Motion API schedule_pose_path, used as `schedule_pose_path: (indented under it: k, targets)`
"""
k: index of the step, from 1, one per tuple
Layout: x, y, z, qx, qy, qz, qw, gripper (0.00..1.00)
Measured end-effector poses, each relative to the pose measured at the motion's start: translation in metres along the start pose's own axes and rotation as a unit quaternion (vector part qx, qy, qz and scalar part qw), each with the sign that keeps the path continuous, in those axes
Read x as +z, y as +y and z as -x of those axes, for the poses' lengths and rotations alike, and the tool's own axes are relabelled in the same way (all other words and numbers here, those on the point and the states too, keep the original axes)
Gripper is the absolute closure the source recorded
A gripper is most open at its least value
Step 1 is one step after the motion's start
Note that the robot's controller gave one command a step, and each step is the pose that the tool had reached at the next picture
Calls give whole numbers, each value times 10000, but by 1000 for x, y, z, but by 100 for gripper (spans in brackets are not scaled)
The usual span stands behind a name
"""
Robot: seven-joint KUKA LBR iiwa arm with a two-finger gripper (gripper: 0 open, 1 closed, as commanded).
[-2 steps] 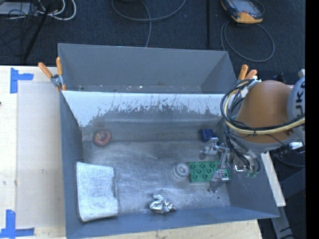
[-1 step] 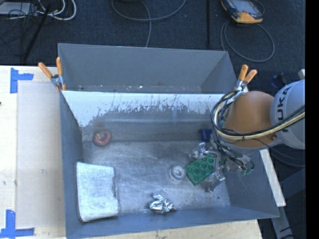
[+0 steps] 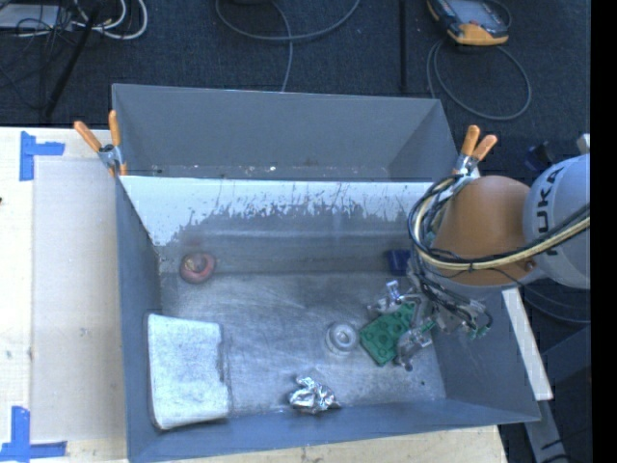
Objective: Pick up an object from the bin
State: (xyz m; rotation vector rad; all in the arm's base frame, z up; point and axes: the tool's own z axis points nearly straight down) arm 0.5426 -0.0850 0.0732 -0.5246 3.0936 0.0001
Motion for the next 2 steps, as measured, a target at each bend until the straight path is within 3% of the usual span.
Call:
schedule_pose_path:
  k: [1, 2]
  targets:
    - [-96, -14, -31, -1630, 13, 3, 9866, 100]
    - [-160, -14, -26, -1492, -10, -12, 9888, 100]
